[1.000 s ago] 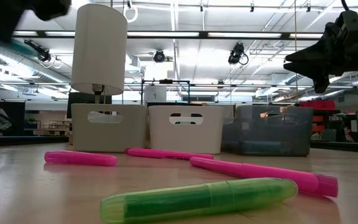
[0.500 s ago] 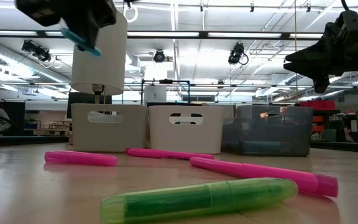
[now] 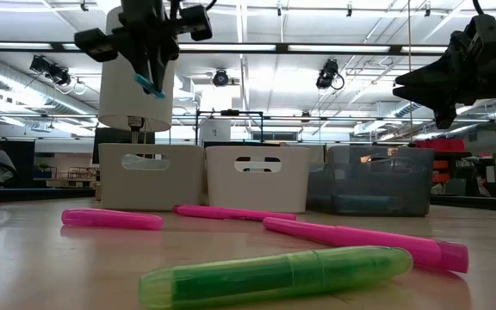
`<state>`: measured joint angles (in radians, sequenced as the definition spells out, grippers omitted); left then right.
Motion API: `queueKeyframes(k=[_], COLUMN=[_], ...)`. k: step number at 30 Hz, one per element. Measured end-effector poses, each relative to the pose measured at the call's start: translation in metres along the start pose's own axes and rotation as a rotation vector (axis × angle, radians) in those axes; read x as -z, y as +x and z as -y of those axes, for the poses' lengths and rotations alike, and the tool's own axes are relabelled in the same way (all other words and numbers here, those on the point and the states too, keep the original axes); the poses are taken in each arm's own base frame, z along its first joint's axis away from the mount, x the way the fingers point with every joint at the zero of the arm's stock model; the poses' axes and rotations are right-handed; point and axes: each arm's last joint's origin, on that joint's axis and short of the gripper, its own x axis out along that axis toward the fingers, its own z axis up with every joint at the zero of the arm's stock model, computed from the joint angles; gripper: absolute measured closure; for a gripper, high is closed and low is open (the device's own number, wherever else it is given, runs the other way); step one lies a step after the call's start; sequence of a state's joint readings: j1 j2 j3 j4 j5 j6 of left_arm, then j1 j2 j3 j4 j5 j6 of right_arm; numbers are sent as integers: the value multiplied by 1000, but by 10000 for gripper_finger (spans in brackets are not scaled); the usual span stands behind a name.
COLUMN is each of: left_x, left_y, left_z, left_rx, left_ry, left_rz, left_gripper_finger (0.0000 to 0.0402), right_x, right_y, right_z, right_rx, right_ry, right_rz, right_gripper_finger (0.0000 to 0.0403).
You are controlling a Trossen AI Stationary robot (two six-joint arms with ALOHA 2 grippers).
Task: Pick & Place Markers
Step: Put the blue pen into the gray bin
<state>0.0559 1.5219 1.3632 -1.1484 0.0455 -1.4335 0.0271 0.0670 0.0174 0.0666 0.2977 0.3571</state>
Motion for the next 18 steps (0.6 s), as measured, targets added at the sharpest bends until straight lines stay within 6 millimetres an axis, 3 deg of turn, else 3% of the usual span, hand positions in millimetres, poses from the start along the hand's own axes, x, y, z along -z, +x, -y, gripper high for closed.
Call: queueKeyframes(k=[10,18], left_x=[-43,-52], left_y=[-3,3], left_z=[-9,-10], left_rx=[1,-19], left_ry=[-28,-23], left_rz=[18,14], left_gripper_finger=[360,360], right_x=[0,0], right_y=[0,0], right_z=[0,0], right_rx=[0,0], right_ry=[0,0], right_rz=[0,0], right_gripper_finger=[292,292])
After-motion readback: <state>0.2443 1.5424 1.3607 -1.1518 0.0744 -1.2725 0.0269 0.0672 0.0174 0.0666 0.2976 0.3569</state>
